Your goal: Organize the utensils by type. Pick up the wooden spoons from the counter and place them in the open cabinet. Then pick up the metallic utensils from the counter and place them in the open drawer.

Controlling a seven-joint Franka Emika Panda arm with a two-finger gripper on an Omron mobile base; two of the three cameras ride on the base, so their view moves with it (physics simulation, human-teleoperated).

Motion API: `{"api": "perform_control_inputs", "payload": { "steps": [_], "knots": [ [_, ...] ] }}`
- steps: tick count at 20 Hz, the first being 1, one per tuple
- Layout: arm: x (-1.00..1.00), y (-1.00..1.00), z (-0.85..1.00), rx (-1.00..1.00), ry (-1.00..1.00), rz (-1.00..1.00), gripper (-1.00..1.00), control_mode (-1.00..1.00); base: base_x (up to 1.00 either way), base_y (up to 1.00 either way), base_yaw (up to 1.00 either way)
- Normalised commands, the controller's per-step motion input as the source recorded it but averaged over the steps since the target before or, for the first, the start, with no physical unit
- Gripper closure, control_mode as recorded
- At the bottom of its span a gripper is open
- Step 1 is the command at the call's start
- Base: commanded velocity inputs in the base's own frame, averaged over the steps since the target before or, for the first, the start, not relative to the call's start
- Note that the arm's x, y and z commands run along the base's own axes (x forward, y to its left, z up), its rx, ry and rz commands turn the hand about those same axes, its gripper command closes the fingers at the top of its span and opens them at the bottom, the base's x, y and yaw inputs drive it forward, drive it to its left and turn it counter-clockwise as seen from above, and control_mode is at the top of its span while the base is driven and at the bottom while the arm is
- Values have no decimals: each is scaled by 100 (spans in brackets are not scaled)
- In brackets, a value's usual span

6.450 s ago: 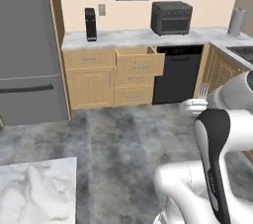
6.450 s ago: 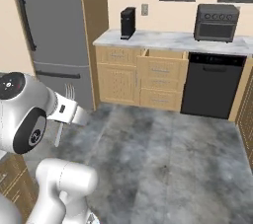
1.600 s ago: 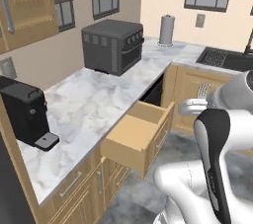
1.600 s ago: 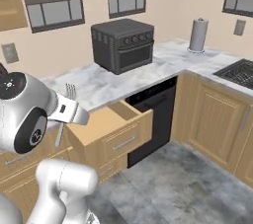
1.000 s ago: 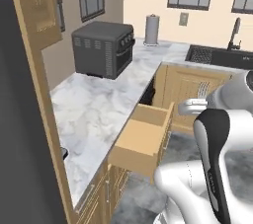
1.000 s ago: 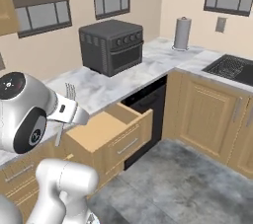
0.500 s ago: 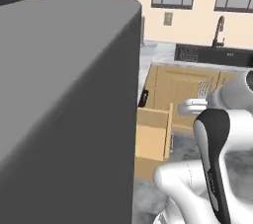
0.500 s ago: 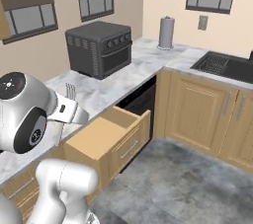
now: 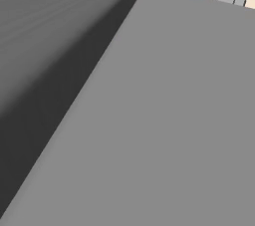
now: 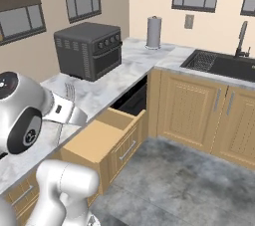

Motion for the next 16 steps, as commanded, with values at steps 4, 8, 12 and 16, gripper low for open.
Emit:
{"api": "perform_control_inputs", "payload": {
  "steps": [4, 8, 12, 16],
  "knots": [
    [10, 11, 0, -3, -5, -25, 100, -100, 0, 0, 0],
    [35, 1, 0, -5, 0, -19, 100, -100, 0, 0, 0],
    [38, -13, -3, -2, 5, -4, 100, -100, 0, 0, 0],
    [27, -32, -26, 0, 12, 0, 100, -100, 0, 0, 0]
  ]
}}
